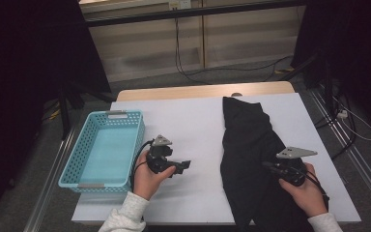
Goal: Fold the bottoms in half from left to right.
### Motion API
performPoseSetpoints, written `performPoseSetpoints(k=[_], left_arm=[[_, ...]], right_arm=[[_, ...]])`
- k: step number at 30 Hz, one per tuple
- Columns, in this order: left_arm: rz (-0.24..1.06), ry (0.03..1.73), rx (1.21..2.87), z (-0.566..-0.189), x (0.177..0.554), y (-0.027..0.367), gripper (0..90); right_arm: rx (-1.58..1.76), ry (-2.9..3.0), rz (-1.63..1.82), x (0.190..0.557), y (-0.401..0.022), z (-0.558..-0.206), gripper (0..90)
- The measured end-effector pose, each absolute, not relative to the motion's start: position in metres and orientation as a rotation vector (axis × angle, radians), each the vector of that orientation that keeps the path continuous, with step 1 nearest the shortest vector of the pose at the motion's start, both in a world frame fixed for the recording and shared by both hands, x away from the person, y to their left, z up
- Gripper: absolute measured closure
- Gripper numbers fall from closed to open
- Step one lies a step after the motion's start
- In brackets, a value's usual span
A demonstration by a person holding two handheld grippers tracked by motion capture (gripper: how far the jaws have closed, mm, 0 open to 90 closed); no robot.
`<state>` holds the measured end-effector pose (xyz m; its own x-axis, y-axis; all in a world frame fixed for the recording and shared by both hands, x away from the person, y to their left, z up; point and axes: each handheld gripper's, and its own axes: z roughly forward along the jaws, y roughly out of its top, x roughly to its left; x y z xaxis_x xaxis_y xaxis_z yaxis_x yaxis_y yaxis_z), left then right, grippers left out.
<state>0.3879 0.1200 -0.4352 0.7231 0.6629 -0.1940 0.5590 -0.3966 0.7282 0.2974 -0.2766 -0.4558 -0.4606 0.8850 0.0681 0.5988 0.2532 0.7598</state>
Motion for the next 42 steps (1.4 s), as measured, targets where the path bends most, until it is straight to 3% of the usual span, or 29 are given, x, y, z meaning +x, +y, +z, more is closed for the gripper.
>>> performPoseSetpoints(k=[15,19,29,38,42], left_arm=[[0.151,0.920,2.099,-0.437,0.390,0.115,13.3],[0.156,0.917,2.104,-0.437,0.390,0.114,13.2],[0.167,0.922,2.109,-0.436,0.391,0.118,12.3],[0.170,0.933,2.102,-0.435,0.391,0.122,12.1],[0.164,0.936,2.105,-0.436,0.392,0.124,12.0]], right_arm=[[1.430,2.020,1.081,0.280,-0.321,-0.447,88.2],[1.416,2.019,1.067,0.279,-0.317,-0.446,75.8],[1.310,2.107,1.085,0.273,-0.281,-0.443,57.9],[1.285,2.213,1.035,0.272,-0.264,-0.460,58.1],[1.273,2.234,1.043,0.272,-0.263,-0.465,76.8]])
